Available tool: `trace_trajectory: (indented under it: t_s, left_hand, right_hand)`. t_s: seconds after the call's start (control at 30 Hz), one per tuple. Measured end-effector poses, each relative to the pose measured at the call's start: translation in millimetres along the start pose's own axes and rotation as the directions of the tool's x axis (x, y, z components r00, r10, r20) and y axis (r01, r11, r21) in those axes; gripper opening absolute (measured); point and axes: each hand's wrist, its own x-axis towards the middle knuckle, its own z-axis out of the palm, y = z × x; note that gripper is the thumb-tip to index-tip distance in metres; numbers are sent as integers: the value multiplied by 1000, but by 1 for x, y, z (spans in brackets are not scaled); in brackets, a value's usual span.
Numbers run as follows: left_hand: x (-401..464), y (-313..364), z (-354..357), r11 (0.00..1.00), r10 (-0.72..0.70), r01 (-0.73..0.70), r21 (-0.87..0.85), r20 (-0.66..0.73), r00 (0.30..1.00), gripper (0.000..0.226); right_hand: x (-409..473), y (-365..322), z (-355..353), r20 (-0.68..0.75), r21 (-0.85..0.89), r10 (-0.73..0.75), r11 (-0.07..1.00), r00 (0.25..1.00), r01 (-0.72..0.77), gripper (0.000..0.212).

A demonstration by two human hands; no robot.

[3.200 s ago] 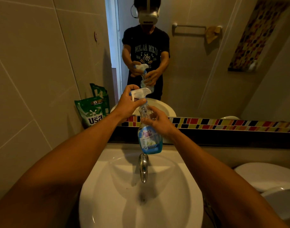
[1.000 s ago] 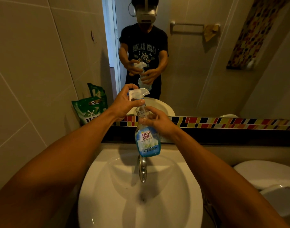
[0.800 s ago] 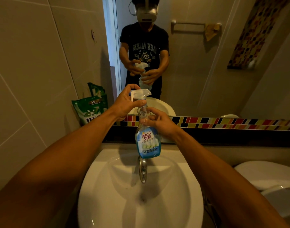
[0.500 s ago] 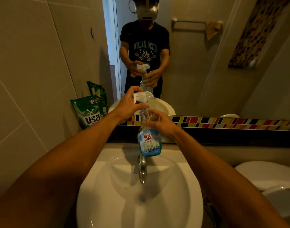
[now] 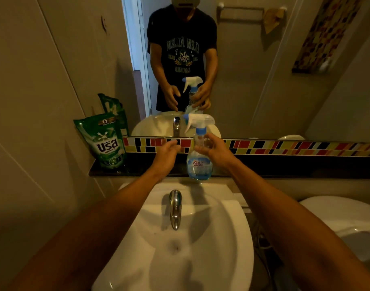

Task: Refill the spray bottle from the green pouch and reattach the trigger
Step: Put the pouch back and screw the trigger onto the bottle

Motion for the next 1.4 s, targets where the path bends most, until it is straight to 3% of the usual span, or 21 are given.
trace_trajectory:
  t_s: [0.1, 0.17, 0.23, 0.4, 0.77, 1.4]
  left_hand:
    - [6, -27, 23, 987, -142, 135, 93, 74, 987, 28]
    - [12, -38, 39, 980, -167, 153, 125, 117, 979, 41]
    - [19, -42, 55, 981, -156, 138, 135, 130, 979, 52]
    - [48, -54, 94, 992, -94, 78, 100, 167, 981, 42]
    - [77, -71, 150, 996, -91, 91, -4, 31, 995, 44]
    - [94, -93, 171, 999, 6, -3, 50, -64, 998, 36]
  right_hand:
    - [10, 7, -16, -57, -26, -25, 999, 998, 23, 41]
    - [18, 11, -28, -55, -42, -20, 999, 998, 18, 41]
    - [27, 14, -38, -40, -64, -17, 998, 999, 14, 42]
    - [49, 31, -63, -15, -79, 5, 997, 1000, -6, 47]
    - [67, 60, -103, 19, -60, -7, 998, 1000, 8, 53]
    - [81, 81, -121, 53, -45, 12, 999, 999, -10, 56]
